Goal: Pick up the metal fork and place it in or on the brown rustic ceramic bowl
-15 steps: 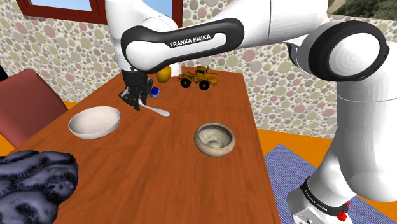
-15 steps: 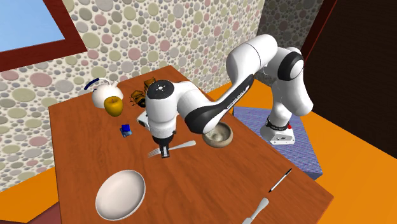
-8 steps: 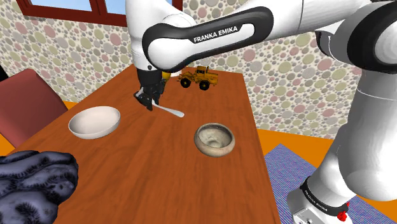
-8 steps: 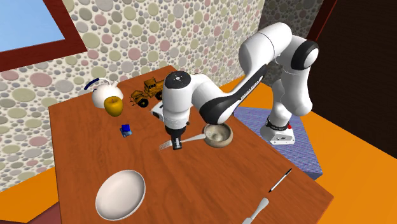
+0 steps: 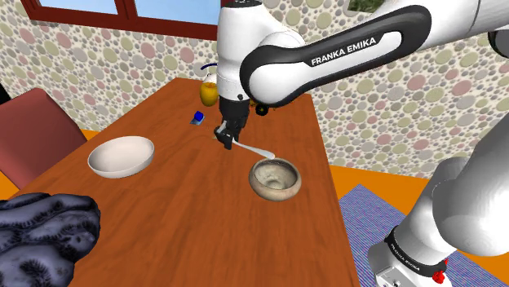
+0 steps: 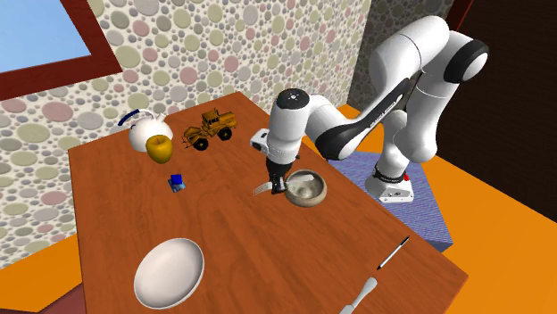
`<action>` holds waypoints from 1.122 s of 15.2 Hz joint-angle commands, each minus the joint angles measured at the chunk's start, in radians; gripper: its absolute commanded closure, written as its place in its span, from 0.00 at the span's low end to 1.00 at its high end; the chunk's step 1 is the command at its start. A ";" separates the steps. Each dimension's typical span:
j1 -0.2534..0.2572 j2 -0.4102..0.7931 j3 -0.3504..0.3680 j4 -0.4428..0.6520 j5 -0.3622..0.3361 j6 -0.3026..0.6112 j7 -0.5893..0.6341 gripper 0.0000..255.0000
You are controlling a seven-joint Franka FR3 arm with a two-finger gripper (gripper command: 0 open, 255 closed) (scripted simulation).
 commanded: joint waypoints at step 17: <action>0.002 -0.313 -0.057 -0.476 0.094 0.182 -0.108 1.00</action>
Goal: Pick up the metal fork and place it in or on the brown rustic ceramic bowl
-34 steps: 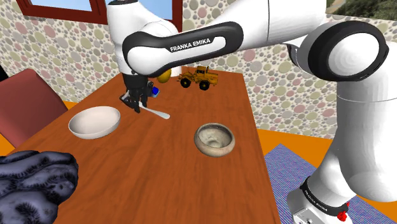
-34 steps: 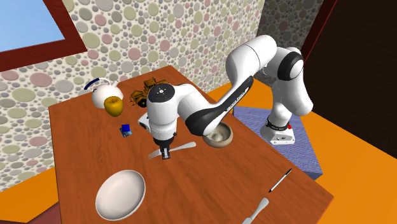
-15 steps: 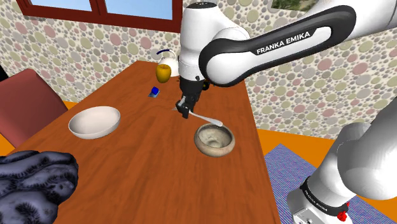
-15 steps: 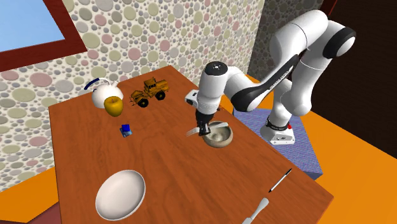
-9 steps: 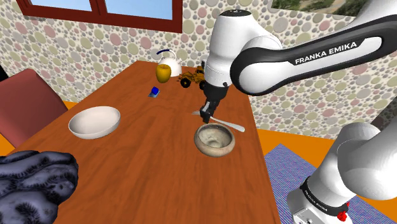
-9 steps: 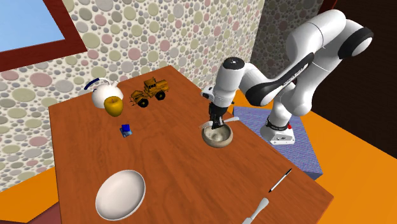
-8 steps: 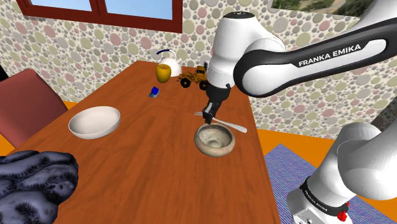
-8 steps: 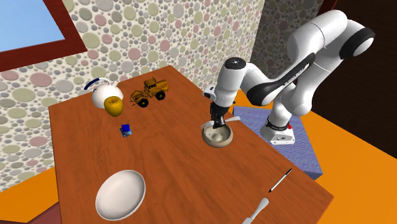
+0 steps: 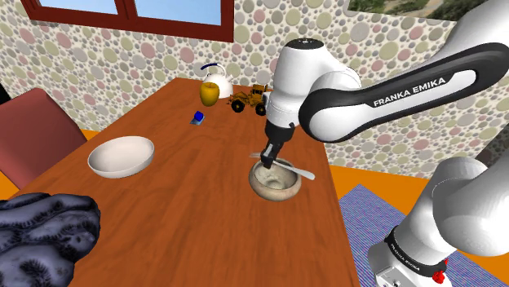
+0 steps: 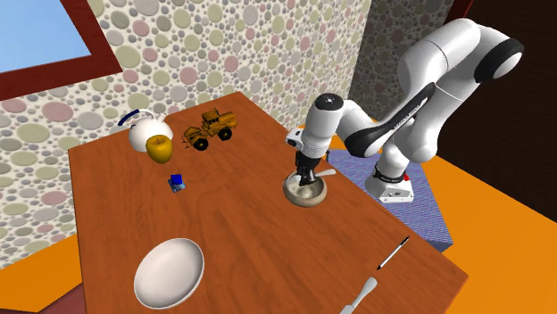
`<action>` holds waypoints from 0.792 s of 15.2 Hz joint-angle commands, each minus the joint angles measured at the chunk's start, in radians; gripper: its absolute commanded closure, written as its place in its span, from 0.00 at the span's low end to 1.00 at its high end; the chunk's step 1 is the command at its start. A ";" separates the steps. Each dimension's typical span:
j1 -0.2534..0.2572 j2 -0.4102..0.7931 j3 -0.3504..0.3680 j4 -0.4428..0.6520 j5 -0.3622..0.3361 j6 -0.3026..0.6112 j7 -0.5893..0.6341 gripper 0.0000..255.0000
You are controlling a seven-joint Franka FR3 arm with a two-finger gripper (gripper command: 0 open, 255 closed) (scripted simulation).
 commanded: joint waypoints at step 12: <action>0.001 0.003 0.002 -0.016 -0.001 0.019 0.004 0.00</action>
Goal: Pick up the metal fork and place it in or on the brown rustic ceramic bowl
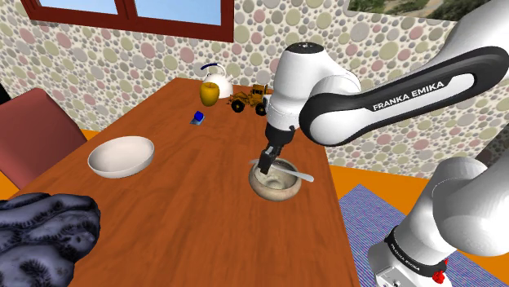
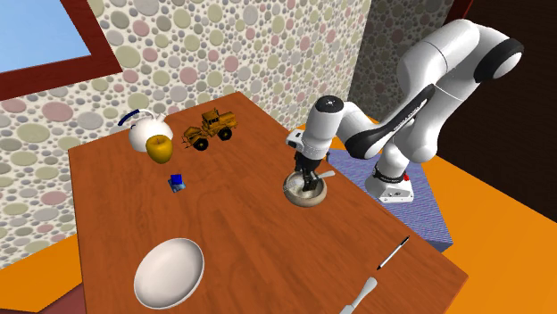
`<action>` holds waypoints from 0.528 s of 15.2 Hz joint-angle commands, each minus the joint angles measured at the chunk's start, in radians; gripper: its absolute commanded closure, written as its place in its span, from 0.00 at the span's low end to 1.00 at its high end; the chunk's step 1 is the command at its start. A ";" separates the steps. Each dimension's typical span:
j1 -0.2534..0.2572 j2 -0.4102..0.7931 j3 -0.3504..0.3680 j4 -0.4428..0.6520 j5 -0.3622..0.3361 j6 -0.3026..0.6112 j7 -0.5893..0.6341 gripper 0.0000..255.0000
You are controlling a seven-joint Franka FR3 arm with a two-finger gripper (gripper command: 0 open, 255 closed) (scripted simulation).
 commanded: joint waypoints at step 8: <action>0.014 -0.077 -0.009 0.068 0.020 -0.143 -0.015 0.00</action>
